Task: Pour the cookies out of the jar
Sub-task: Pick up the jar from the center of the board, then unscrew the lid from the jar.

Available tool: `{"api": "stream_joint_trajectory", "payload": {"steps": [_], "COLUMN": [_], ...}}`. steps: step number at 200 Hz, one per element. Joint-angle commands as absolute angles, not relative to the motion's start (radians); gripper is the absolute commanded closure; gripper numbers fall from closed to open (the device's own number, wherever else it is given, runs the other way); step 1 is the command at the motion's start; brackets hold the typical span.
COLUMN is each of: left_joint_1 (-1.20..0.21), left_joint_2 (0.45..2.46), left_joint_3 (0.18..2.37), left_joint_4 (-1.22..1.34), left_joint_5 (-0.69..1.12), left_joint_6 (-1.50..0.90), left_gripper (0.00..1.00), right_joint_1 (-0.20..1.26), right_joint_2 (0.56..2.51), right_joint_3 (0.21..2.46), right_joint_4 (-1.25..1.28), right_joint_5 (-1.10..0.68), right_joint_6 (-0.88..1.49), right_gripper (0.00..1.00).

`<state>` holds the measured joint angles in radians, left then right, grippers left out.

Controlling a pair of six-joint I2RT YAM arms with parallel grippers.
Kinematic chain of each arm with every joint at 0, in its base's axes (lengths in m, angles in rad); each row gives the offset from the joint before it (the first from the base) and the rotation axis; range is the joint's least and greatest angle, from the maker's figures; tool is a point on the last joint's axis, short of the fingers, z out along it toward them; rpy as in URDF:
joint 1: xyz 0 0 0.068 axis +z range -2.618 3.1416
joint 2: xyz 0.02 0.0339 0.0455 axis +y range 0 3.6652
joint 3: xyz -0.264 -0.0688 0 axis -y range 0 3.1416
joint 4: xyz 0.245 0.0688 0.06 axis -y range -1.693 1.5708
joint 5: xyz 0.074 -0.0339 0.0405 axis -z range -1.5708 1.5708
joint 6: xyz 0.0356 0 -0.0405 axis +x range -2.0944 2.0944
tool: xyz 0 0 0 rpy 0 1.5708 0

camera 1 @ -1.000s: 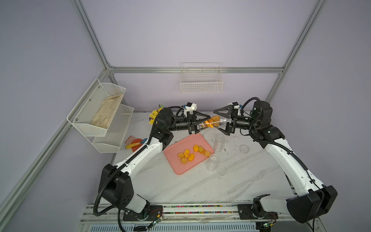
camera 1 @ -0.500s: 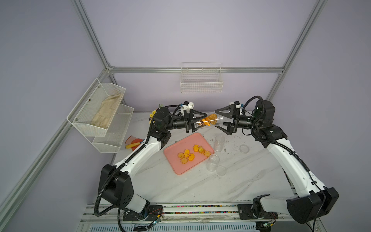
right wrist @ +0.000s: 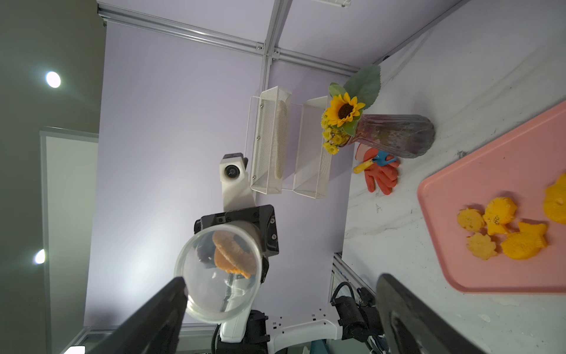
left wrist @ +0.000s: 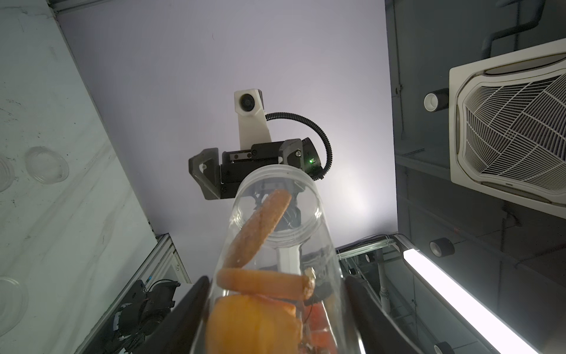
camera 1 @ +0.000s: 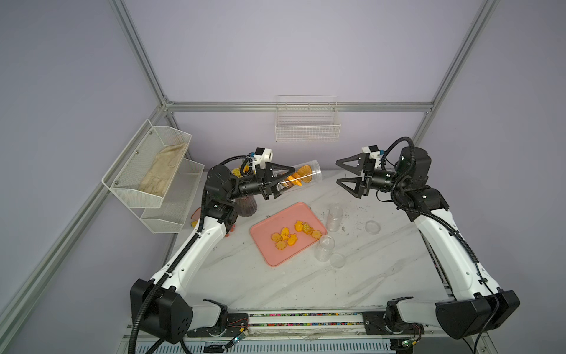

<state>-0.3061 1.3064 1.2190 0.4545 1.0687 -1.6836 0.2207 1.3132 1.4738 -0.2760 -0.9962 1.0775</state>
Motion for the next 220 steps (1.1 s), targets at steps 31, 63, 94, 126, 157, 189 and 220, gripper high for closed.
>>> {"api": "stream_joint_trajectory", "payload": {"steps": [31,63,94,126,157,189,220], "left_joint_1": [-0.301,-0.3,-0.301,-0.301,-0.3,-0.301,-0.301], "left_joint_2": [1.24,1.214,1.197,1.17,1.153,1.143,1.128], "left_joint_3": [1.183,1.17,1.158,1.144,1.126,1.126,1.145], "left_joint_4": [0.383,0.345,0.355,0.355,0.354,0.345,0.218], "left_joint_5": [1.103,1.131,1.161,1.18,1.188,1.206,1.231], "left_joint_6": [-1.622,-1.595,-1.597,-1.594,-1.595,-1.593,-1.509], "left_gripper": [0.42,0.42,0.41,0.41,0.41,0.41,0.41], "right_joint_1": [0.217,0.257,0.314,0.355,0.404,0.433,0.456], "right_joint_2": [1.352,1.364,1.368,1.368,1.406,1.429,1.435], "right_joint_3": [1.489,1.521,1.555,1.548,1.564,1.569,1.607], "right_joint_4": [-0.216,-0.183,-0.305,-0.31,-0.282,-0.262,-0.313], "right_joint_5": [-1.04,-1.125,-1.139,-1.141,-1.152,-1.158,-1.157], "right_joint_6": [1.08,1.117,1.042,1.051,1.062,1.076,1.054], "right_gripper": [0.03,0.05,0.05,0.05,0.05,0.06,0.07]}}
